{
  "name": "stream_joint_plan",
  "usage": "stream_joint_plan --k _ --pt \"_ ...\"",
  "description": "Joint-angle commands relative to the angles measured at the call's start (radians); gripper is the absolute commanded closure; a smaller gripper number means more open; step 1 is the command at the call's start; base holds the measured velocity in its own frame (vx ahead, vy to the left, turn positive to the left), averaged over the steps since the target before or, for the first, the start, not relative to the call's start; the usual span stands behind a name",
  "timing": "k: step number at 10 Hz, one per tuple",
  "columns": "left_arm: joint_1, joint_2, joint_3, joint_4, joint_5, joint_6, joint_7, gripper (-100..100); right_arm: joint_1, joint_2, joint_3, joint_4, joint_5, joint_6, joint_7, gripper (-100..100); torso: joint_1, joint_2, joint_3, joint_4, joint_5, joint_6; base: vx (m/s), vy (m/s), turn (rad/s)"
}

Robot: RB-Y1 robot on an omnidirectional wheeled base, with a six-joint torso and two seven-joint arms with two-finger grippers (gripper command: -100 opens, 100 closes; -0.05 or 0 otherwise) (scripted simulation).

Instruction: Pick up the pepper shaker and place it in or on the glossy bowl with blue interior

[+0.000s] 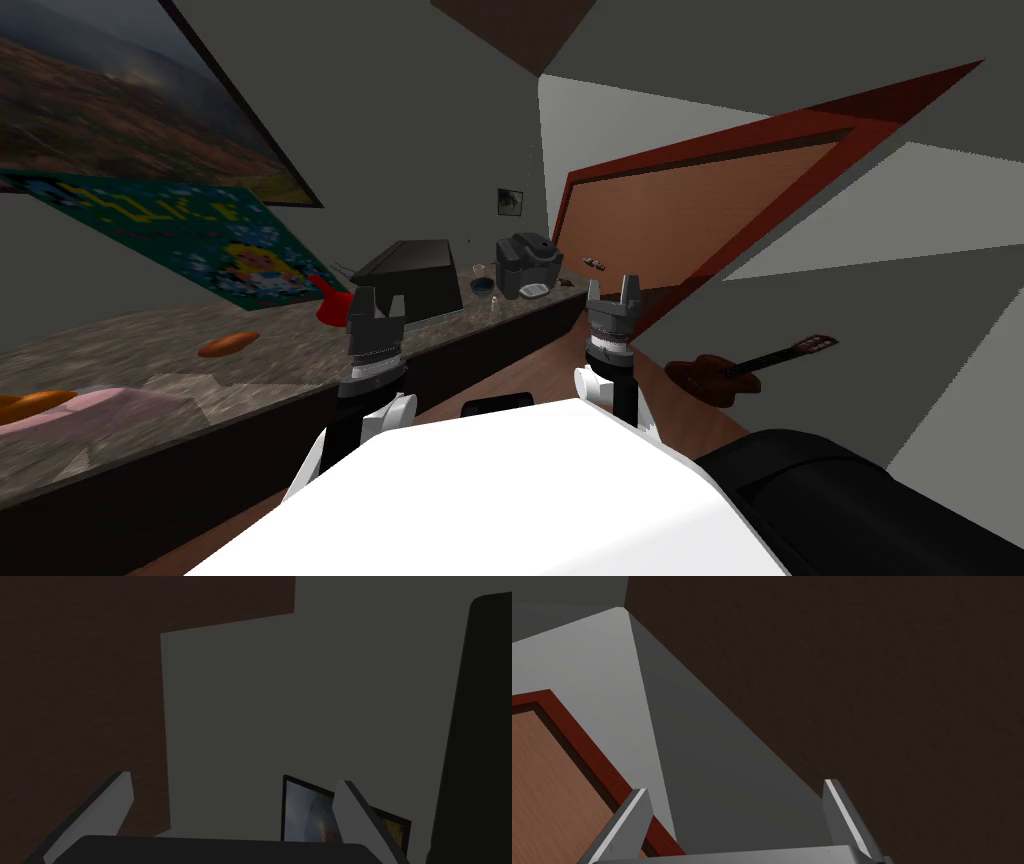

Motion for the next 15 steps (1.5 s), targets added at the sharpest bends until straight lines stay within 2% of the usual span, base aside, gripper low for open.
stream_joint_plan --k 1,7,15 --pt "-0.009 0.038 0.0 0.02 -0.009 0.005 -0.005 -100 0.0 0.0 0.0 0.0 0.0 0.0 0.0 0 0.0 0.0 0.0 0.0 0.0 0.0 -0.01 0.0 -0.057" --pt "-0.06 0.134 0.001 0.129 -0.068 0.04 -0.035 -100 0.0 0.0 0.0 0.0 0.0 0.0 0.0 0 0.0 0.003 0.001 0.0 0.0 0.0 -0.035 0.002 -0.074" --pt "-0.163 0.244 0.005 0.347 -0.192 0.118 -0.095 -100 0.0 0.0 0.0 0.0 0.0 0.0 0.0 0 0.001 0.003 0.002 0.001 0.0 0.0 -0.058 0.001 -0.111"
